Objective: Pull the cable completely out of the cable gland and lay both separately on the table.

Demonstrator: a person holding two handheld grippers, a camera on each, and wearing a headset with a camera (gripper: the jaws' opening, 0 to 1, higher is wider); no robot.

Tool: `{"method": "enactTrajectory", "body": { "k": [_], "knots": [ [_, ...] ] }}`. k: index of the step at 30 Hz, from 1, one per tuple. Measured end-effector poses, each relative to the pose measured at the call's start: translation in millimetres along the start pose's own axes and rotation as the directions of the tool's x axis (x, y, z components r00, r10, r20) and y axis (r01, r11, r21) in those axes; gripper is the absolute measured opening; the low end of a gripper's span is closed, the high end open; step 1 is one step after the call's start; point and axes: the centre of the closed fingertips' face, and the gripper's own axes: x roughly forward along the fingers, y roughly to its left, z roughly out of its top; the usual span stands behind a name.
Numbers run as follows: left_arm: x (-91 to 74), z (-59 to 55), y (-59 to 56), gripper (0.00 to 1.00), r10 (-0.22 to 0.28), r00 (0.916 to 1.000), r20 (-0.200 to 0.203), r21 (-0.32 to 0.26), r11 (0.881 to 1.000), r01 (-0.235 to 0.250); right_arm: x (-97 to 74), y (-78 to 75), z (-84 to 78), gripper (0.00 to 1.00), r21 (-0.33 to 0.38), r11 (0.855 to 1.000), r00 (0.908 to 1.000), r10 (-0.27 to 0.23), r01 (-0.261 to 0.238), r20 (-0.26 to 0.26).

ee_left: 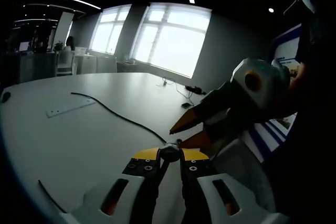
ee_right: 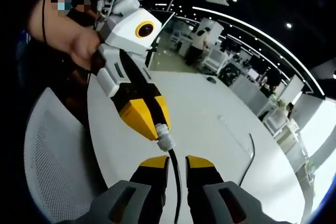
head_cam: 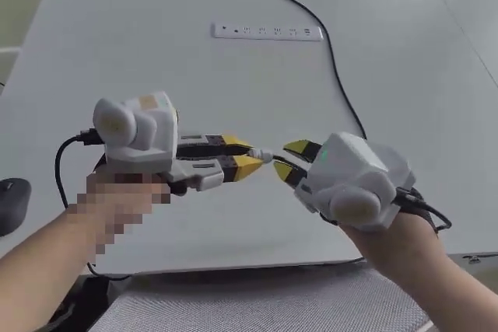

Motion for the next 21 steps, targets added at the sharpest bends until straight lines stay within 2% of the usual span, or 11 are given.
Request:
{"method": "enactTrajectory", "body": {
  "k": [15, 21],
  "knots": [
    [2.0, -0.6, -2.0, 0.15, -0.008, 1.0, -0.003, 0.0, 1.0, 0.008, 3.5, 5.5, -0.6, 0.01, -0.048, 0.999, 0.9999, 0.014, -0.014, -0.004],
    [4.1, -1.3, -3.2, 0.15, -0.012, 0.9999, -0.007, 0.002, 1.0, 0.012, 2.8, 3.4, -4.3, 0.0, -0.009, 1.0, 0.9999, 0.011, -0.011, -0.007]
  ]
}}
